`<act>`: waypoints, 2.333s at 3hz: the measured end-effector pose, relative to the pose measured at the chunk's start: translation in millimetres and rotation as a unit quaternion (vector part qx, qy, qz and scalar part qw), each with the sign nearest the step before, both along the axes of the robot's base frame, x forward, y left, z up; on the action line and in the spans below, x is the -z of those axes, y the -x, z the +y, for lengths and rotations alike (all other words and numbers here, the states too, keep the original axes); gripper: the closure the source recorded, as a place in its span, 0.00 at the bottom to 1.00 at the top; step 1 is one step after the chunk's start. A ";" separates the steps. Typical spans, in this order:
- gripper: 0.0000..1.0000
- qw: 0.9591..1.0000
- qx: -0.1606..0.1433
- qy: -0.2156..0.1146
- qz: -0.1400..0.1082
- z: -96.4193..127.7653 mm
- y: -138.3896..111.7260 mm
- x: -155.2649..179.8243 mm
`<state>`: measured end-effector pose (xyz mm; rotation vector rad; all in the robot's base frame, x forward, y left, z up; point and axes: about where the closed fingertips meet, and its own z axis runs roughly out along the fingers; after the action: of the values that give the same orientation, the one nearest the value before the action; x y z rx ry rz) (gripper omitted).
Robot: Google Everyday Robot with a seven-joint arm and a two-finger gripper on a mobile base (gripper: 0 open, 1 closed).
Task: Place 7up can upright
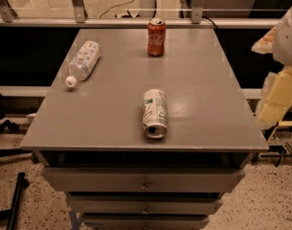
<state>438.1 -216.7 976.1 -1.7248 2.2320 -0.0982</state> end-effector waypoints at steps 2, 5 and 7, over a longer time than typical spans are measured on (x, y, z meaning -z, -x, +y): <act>0.00 0.999 -0.047 -0.002 0.002 13.7 -13.1 0.7; 0.00 0.888 -0.460 0.002 -0.033 158.5 -59.3 16.1; 0.00 0.831 -0.549 0.092 -0.018 176.4 -48.8 54.1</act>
Offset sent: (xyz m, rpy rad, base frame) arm 0.0521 0.0532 -0.0117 0.0084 0.0542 0.4054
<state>487.0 -40.2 922.0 -2.7756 0.9163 -0.0710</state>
